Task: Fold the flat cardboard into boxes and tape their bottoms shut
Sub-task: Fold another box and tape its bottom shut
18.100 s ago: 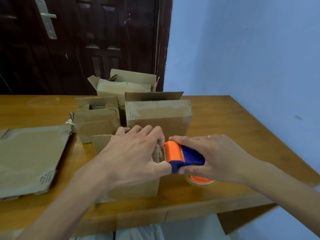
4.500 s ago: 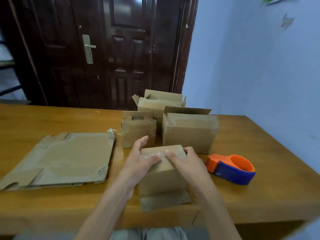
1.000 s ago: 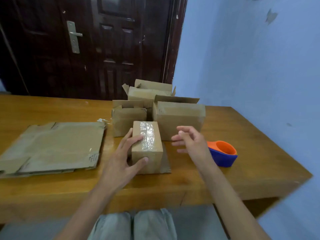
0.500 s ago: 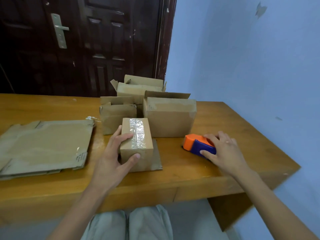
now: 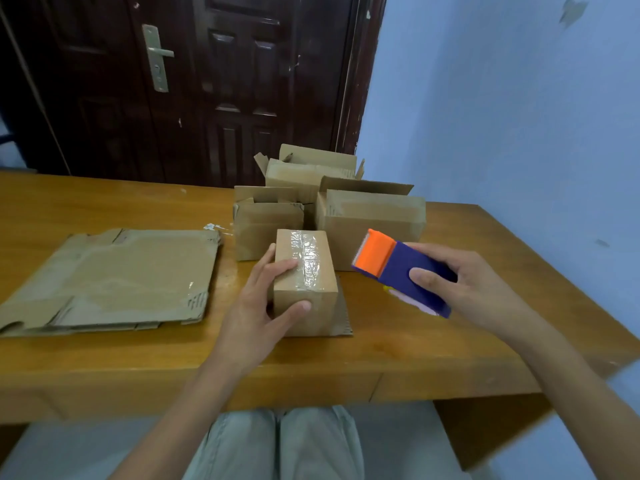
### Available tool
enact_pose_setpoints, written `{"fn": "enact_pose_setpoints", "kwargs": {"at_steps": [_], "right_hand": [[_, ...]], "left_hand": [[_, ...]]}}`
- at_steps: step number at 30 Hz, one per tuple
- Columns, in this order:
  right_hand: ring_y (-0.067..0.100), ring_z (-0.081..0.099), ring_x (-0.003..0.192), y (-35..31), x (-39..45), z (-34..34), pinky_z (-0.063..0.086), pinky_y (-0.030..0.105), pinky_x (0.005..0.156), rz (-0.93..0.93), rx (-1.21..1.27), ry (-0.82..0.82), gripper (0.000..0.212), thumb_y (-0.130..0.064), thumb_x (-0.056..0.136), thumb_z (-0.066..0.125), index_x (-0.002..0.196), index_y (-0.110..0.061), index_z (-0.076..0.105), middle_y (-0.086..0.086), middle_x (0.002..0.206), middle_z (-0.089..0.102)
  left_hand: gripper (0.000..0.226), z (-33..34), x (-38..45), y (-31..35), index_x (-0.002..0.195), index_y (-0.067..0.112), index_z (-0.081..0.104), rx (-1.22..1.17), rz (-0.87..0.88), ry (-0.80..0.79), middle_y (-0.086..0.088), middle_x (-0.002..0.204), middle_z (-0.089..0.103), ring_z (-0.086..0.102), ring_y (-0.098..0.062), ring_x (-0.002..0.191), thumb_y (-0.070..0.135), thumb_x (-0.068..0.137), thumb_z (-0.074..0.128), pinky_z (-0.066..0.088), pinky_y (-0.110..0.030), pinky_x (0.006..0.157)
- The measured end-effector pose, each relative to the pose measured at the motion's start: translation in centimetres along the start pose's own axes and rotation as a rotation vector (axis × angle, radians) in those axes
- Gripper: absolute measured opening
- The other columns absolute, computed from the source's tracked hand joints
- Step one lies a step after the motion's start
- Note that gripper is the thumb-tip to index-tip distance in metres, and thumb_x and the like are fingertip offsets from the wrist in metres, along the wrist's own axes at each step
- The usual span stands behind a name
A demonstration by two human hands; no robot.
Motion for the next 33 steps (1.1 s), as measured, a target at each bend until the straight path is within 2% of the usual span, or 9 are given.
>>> {"fn": "enact_pose_setpoints", "kwargs": {"at_steps": [2, 6, 11, 17, 20, 22, 25, 30, 33], "right_hand": [[0.014, 0.076, 0.091, -3.3, 0.6, 0.8, 0.056, 0.023, 0.073, -0.021, 0.112, -0.101, 0.027, -0.031, 0.104, 0.065, 0.131, -0.029, 0.068, -0.007, 0.104, 0.077], [0.011, 0.072, 0.090, -7.2, 3.5, 2.7, 0.055, 0.020, 0.072, -0.062, -0.028, -0.241, 0.032, -0.044, 0.093, 0.057, 0.119, -0.030, 0.071, -0.012, 0.100, 0.076], [0.012, 0.070, 0.088, -9.0, 7.3, 5.7, 0.052, 0.026, 0.076, -0.070, -0.110, -0.373, 0.035, -0.048, 0.090, 0.057, 0.113, -0.028, 0.075, -0.009, 0.096, 0.075], [0.019, 0.070, 0.086, -9.4, 9.0, 6.5, 0.053, 0.029, 0.076, -0.078, -0.089, -0.385, 0.032, -0.042, 0.092, 0.057, 0.110, -0.027, 0.078, -0.004, 0.094, 0.076], [0.021, 0.070, 0.085, -9.7, 9.0, 6.7, 0.053, 0.026, 0.072, -0.090, -0.087, -0.380, 0.031, -0.040, 0.091, 0.057, 0.108, -0.025, 0.079, -0.002, 0.092, 0.075], [0.016, 0.069, 0.083, -9.9, 8.9, 6.7, 0.053, 0.024, 0.070, -0.092, -0.101, -0.372, 0.032, -0.041, 0.091, 0.056, 0.107, -0.025, 0.079, -0.004, 0.091, 0.074], [0.015, 0.070, 0.082, -9.8, 8.7, 6.8, 0.054, 0.025, 0.072, -0.100, -0.104, -0.377, 0.032, -0.042, 0.091, 0.056, 0.108, -0.025, 0.077, -0.004, 0.091, 0.074], [0.018, 0.070, 0.086, -9.5, 8.9, 6.7, 0.055, 0.031, 0.076, -0.120, -0.116, -0.373, 0.032, -0.045, 0.092, 0.057, 0.109, -0.027, 0.076, -0.004, 0.093, 0.074], [0.013, 0.070, 0.088, -9.7, 9.0, 6.6, 0.054, 0.028, 0.077, -0.119, -0.125, -0.368, 0.036, -0.050, 0.088, 0.057, 0.111, -0.028, 0.075, -0.009, 0.094, 0.074]], "left_hand": [[0.072, 0.2, 0.0, -0.2, 0.145, 0.054, 0.042, -0.013, -0.010, -0.015, 0.023, 0.171, 0.016, 0.040, -0.010, 0.147, 0.081, 0.081, 0.063, 0.061, -0.044, 0.096], [0.073, 0.3, -0.1, -0.3, 0.147, 0.054, 0.039, 0.031, -0.011, 0.000, 0.021, 0.171, 0.018, 0.032, -0.008, 0.152, 0.083, 0.082, 0.058, 0.054, -0.049, 0.105], [0.060, -1.2, 0.2, 1.7, 0.138, 0.047, 0.054, 0.300, 0.095, 0.087, 0.021, 0.165, 0.022, 0.029, -0.009, 0.144, 0.070, 0.085, 0.070, 0.029, -0.022, 0.108], [0.035, -2.0, 0.6, 1.6, 0.129, 0.042, 0.065, -0.106, -0.045, -0.115, 0.029, 0.156, 0.037, 0.041, -0.001, 0.143, 0.051, 0.095, 0.071, 0.049, -0.035, 0.107], [0.022, -3.2, 0.2, 0.8, 0.108, 0.029, 0.077, -0.371, -0.256, -0.027, 0.026, 0.147, 0.055, 0.047, 0.000, 0.140, 0.019, 0.107, 0.057, 0.045, -0.024, 0.102], [0.030, -4.4, 0.0, 1.2, 0.101, 0.029, 0.079, -0.337, -0.285, 0.083, 0.021, 0.133, 0.065, 0.054, -0.001, 0.131, 0.018, 0.108, 0.053, 0.046, -0.023, 0.096], [0.029, -6.3, -1.1, 1.8, 0.098, 0.026, 0.080, -0.366, -0.385, 0.228, 0.009, 0.103, 0.077, 0.069, -0.007, 0.094, 0.024, 0.108, 0.053, 0.053, -0.026, 0.072], [0.031, -3.3, -1.6, 3.1, 0.124, 0.017, 0.071, -0.761, -0.617, -0.134, -0.003, 0.112, 0.080, 0.070, -0.015, 0.073, 0.033, 0.110, 0.049, 0.056, -0.023, 0.060], [0.029, -3.0, -1.2, 3.4, 0.125, 0.014, 0.071, -0.804, -0.662, -0.178, -0.006, 0.111, 0.080, 0.066, -0.008, 0.064, 0.031, 0.107, 0.055, 0.052, -0.018, 0.054]]}}
Point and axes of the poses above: each hand's wrist, its own x-axis towards the middle knuckle, its own z-axis out of the palm, y = z × x, the point moved 10 cm from there along x, towards the middle knuckle
